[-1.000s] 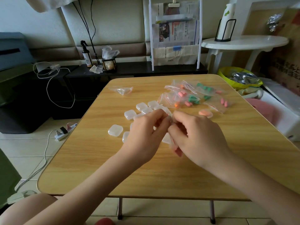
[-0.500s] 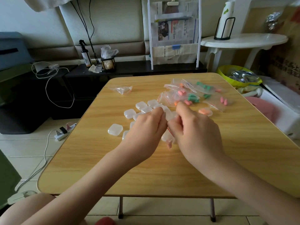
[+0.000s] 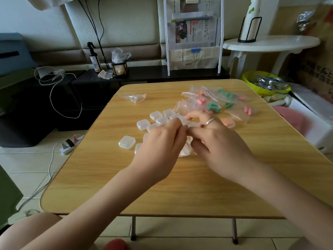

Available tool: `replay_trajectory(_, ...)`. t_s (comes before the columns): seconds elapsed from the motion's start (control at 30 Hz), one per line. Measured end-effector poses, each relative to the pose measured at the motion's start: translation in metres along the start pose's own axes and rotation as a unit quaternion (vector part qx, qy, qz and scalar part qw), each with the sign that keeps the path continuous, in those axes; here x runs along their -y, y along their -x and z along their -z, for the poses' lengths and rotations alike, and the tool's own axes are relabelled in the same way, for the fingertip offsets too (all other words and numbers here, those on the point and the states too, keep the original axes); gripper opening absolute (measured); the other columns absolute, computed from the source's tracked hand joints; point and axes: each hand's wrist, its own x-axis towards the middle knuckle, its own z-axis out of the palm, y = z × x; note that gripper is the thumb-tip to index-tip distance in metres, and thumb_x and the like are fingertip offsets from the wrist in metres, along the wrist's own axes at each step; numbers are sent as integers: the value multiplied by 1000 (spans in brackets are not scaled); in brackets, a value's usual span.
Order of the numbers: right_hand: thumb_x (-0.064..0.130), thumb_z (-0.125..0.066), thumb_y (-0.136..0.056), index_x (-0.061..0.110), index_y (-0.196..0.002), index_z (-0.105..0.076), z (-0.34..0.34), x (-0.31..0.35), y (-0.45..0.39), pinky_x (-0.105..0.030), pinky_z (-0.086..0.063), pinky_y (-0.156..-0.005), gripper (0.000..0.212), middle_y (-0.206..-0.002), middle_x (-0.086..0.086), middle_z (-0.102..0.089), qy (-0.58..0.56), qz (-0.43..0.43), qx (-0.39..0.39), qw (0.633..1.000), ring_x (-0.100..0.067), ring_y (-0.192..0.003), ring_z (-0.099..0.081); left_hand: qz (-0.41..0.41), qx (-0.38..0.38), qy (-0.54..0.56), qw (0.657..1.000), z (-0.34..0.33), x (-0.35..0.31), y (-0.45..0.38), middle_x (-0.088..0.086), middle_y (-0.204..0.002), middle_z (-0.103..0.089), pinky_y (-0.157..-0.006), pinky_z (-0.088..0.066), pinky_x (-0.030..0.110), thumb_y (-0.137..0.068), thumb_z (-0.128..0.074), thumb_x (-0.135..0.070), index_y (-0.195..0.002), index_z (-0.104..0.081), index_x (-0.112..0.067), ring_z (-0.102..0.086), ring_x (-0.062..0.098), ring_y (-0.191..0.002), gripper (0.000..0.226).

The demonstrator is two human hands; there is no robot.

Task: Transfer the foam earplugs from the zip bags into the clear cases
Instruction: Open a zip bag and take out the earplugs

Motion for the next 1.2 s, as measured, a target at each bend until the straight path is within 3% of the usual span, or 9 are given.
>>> replay_trajectory(0.13, 33, -39, -94, 47, -75, -57, -5, -2, -3, -38, -44, -90, 29, -126, 11, -47, -206, -62, 85, 973, -5, -115, -47, -61, 10, 9, 998, -1, -5, 4, -11, -56, -40, -52, -35, 31, -96, -39, -30, -69, -33, -31, -41, 10, -56, 28)
replay_trajectory(0.27, 20, -54, -95, 45, -93, -55, -2, -4, -6, -21, -51, -71, 25, -85, 24, -62, -322, -102, 56, 940, -4, -85, -61, -18, -35, 48, 998, 2, -2, 2, -5, -66, -57, -58, -46, 39, -98, -43, -26, -79, -50, -14, -55, 15, -61, 24)
replay_trajectory(0.33, 16, -61, -91, 48, -108, -51, 1, -8, -7, -19, -53, -75, 37, -65, 32, -60, -401, -129, 71, 904, -14, -94, -66, 47, -95, 68, 992, 8, 3, -5, -3, -85, -59, -61, -50, 33, -98, -47, -16, -88, -51, -15, -58, 14, -69, 10)
replay_trajectory(0.43, 25, -68, -81, 46, -124, -53, 5, -13, -7, -20, -53, -87, 50, -111, 20, -62, -456, -131, 72, 877, -21, -103, -65, 180, -105, 139, 968, 16, 14, -14, 2, -109, -55, -61, -51, 19, -92, -55, -11, -103, -52, -20, -61, 15, -83, 14)
replay_trajectory(0.53, 29, -67, -78, 44, -130, -52, 4, -16, -6, -31, -55, -87, 56, -133, 10, -54, -499, -135, 84, 852, -16, -100, -68, 263, -38, 275, 924, 24, 17, -18, 7, -98, -70, -62, -53, 17, -92, -57, -11, -102, -60, -12, -68, 17, -85, 10)
replay_trajectory(0.7, 36, -56, -87, 43, -114, -62, 0, -15, -7, -24, -51, -82, 28, -119, 16, -65, -489, -146, 85, 856, -10, -98, -68, 270, -10, 396, 878, 29, 13, -18, 10, -82, -74, -69, -54, 19, -91, -59, -7, -91, -60, -5, -70, 17, -80, 2)
replay_trajectory(0.93, 19, -57, -94, 29, -105, -68, -5, -10, -8, -21, -53, -67, 19, -105, 9, -72, -500, -184, 57, 844, -11, -82, -69, 233, -59, 335, 911, 19, 9, -15, 10, -74, -72, -68, -54, 22, -84, -67, -5, -87, -51, -9, -69, 18, -68, 17)
replay_trajectory(1.1, 28, -63, -88, 31, -110, -68, -8, -4, -8, -22, -53, -69, 23, -103, 7, -73, -473, -164, 72, 863, -12, -81, -68, 209, -105, 285, 930, 5, 5, -8, 11, -77, -68, -70, -58, 34, -83, -69, -4, -86, -49, -13, -69, 26, -73, 22)
replay_trajectory(1.2, 1, -64, -88, 17, -116, -67, -14, -4, -8, -18, -51, -63, 33, -102, -1, -73, -474, -170, 55, 862, -5, -79, -69, 208, -144, 236, 938, 0, 5, -5, 11, -83, -65, -74, -56, 45, -81, -72, -10, -83, -49, -18, -66, 31, -79, 24)
